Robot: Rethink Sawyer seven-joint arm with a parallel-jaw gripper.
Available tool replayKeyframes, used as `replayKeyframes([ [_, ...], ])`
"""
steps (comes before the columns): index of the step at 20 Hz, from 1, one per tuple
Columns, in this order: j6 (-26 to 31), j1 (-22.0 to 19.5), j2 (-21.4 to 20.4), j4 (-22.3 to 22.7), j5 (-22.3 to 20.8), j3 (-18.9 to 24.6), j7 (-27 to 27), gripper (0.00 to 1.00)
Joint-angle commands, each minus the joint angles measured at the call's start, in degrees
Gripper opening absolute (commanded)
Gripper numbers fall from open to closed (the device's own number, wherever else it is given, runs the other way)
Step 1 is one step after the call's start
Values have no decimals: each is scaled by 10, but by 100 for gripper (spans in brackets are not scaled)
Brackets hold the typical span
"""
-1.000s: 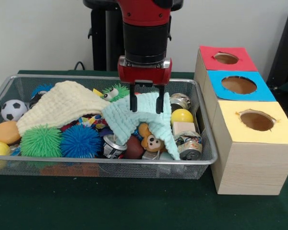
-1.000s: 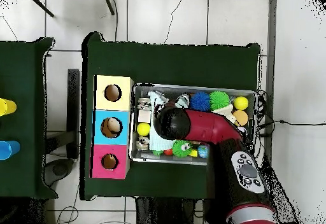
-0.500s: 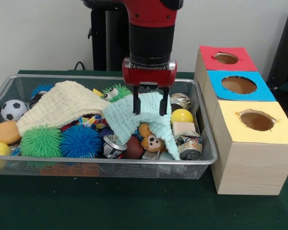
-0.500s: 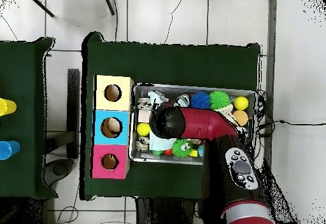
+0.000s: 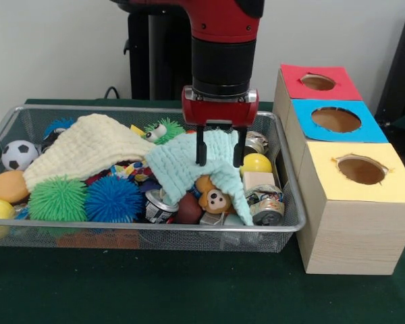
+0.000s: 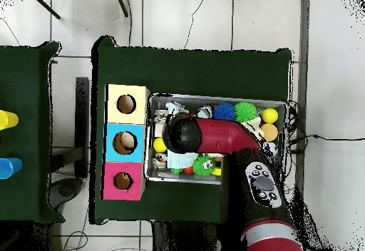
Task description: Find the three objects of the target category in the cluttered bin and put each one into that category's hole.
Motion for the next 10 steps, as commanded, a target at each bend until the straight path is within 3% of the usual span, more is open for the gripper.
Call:
replayKeyframes([
  [1, -24, 10, 34, -37, -12, 25, 42, 100],
  [10, -21, 4, 41, -43, -5, 29, 41, 100],
])
